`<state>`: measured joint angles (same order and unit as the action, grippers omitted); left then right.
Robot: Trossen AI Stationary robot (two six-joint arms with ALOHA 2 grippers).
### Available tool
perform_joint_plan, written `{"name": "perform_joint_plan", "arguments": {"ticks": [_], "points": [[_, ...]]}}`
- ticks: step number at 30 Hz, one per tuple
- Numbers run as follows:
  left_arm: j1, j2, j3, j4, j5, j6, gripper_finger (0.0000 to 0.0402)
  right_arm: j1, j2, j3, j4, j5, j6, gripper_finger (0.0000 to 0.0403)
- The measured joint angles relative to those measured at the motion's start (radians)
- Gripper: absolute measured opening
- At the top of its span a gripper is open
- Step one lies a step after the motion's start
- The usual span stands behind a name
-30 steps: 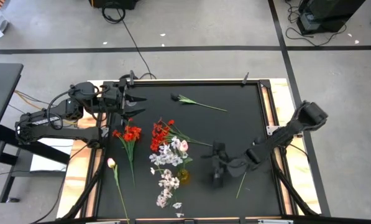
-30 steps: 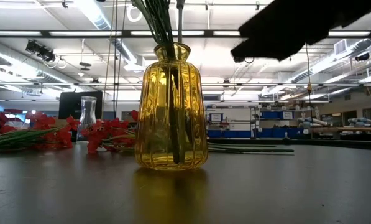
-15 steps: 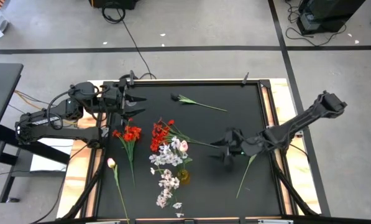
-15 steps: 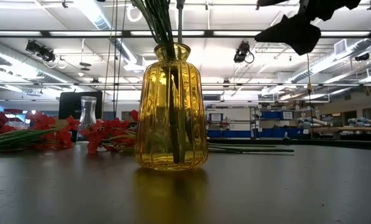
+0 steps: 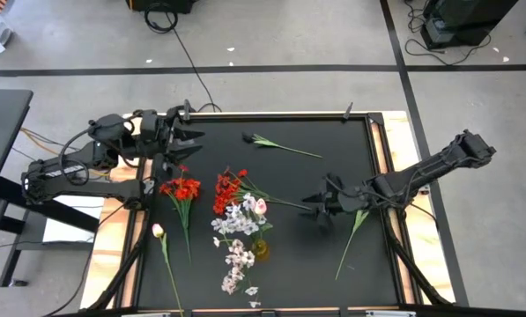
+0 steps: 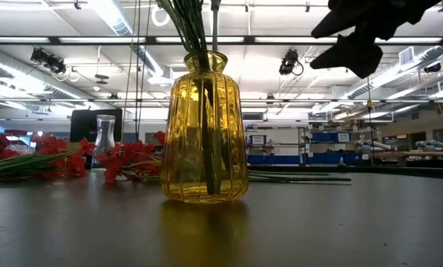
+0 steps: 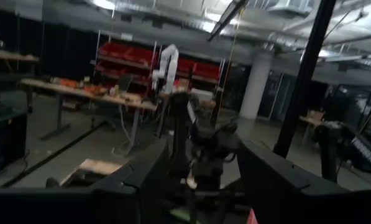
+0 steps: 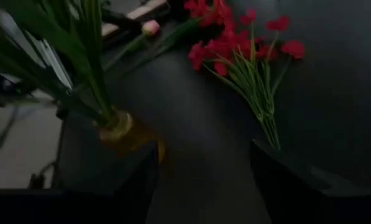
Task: Sort flowers into vase by color
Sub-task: Put the pink flower into the yellow vase
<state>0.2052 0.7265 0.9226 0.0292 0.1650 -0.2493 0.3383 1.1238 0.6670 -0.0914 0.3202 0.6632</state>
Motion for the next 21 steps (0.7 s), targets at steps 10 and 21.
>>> {"name": "perform_joint_plan", "arguments": {"ticks": [10, 21], "points": [[0.000, -0.001, 0.000, 0.145, 0.000, -0.028, 0.0197, -0.124, -0.001, 0.000, 0.055, -0.064, 0.079, 0.0248], [-0.002, 0.037, 0.000, -0.149, -0.013, -0.226, 0.0197, -0.243, -0.001, 0.000, 0.053, -0.156, 0.175, 0.0248]]}}
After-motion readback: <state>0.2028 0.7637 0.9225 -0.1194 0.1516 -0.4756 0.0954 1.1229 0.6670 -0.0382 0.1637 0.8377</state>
